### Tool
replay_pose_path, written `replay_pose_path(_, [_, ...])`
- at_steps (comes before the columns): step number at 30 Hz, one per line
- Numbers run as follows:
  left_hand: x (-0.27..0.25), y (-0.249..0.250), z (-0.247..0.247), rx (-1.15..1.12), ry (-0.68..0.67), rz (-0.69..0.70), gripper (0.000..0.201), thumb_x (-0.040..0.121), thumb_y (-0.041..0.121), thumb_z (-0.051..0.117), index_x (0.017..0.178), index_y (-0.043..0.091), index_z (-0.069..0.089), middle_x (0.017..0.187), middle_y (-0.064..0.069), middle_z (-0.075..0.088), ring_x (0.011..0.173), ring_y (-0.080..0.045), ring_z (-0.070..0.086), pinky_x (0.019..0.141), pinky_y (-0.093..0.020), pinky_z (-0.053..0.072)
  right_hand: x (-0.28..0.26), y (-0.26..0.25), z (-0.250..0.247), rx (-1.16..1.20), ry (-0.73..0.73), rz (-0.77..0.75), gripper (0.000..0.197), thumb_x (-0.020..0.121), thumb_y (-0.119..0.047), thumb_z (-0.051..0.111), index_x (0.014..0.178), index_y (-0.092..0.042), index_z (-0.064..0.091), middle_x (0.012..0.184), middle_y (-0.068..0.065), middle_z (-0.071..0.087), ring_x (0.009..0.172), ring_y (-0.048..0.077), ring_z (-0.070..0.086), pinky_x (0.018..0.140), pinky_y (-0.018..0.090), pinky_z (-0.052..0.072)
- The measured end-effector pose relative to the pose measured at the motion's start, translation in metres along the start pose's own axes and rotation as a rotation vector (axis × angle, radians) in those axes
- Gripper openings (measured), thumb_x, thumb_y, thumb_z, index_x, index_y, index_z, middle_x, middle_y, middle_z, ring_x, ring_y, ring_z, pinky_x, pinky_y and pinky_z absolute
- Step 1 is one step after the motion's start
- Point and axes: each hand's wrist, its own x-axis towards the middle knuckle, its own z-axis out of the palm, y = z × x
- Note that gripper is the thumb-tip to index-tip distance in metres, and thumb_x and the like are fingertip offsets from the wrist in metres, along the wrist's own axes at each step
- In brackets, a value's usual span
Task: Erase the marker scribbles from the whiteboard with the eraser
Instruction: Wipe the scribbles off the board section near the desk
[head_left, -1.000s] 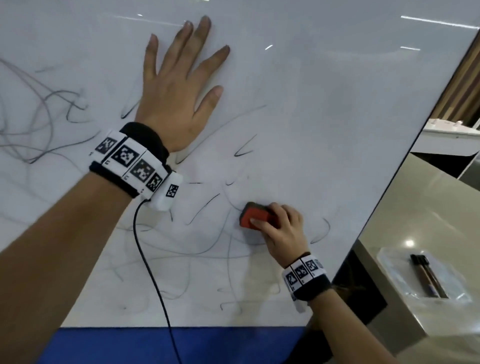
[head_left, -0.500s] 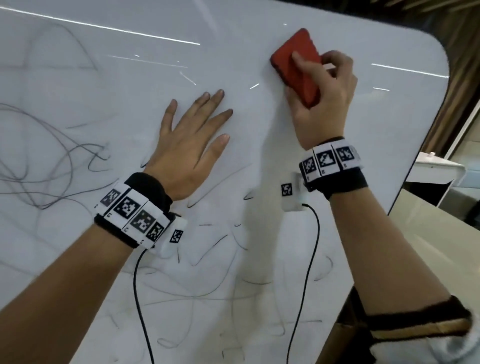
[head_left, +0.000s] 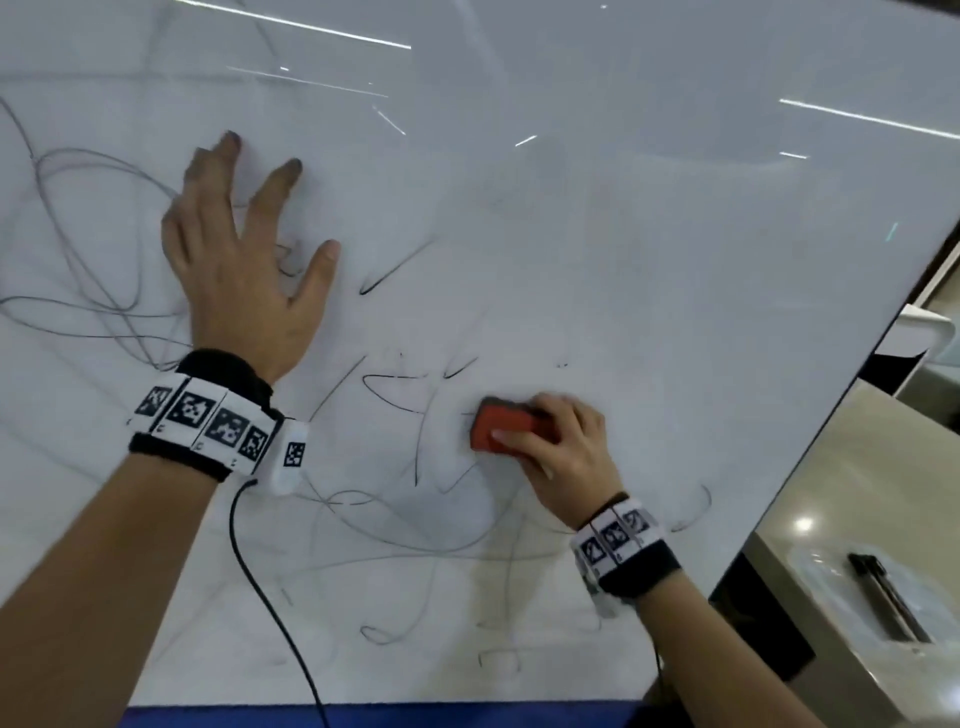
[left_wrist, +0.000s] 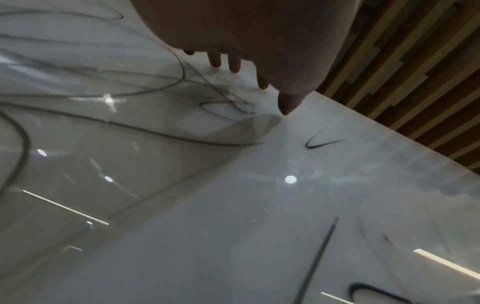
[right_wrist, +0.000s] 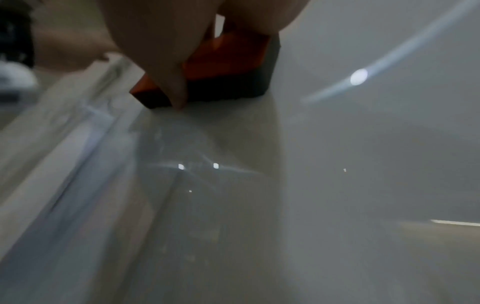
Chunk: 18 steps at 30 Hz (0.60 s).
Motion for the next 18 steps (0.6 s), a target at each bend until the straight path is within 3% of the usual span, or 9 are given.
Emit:
replay_pose_path(4, [0.001,-0.002,-0.001,-0.02,0.001,0.015,0.059,0.105,0.051,0.052,0.158,0.029,0.039,0.17,-0.012,0.022,0.158,-0.033,0.019,0.123,-0.051,0.014,0.113,0.008,-0.036,0.01,0.151,0.124,0.033,0.08,-0.017,0.082,0.11,-0.029,0.077,0.129,0.012,0.056,0.111,0.031,0.048,0.099,0.044,0.041])
replay_pose_path(11, [0.001,-0.003,0.001,-0.028,0.011,0.019,0.056,0.106,0.051,0.048,0.157,0.028,0.04,0.169,-0.011,0.023,0.158,-0.033,0.019,0.123,-0.053,0.014,0.275,-0.002,-0.067,-0.073,0.421,0.165,0.035,0.075,-0.029,0.075,0.111,-0.028,0.076,0.121,0.012,0.061,0.106,0.03,0.057,0.09,0.026,0.036])
replay_pose_path(14, [0.001,0.001,0.003,-0.059,0.038,0.005,0.053,0.106,0.047,0.049,0.155,0.028,0.043,0.169,-0.01,0.024,0.157,-0.032,0.02,0.123,-0.051,0.016,0.272,-0.022,-0.053,-0.104,0.412,0.123,0.032,0.079,-0.028,0.076,0.111,-0.027,0.077,0.122,0.015,0.062,0.105,0.032,0.058,0.088,0.032,0.04])
replay_pose_path(18, [0.002,0.001,0.0,-0.051,0.033,-0.003,0.05,0.106,0.042,0.048,0.154,0.029,0.044,0.168,-0.01,0.026,0.157,-0.032,0.022,0.123,-0.053,0.017,0.163,-0.031,-0.017,-0.074,0.12,-0.068,0.029,0.087,-0.021,0.078,0.115,-0.029,0.078,0.127,0.017,0.06,0.112,0.037,0.056,0.099,0.046,0.042])
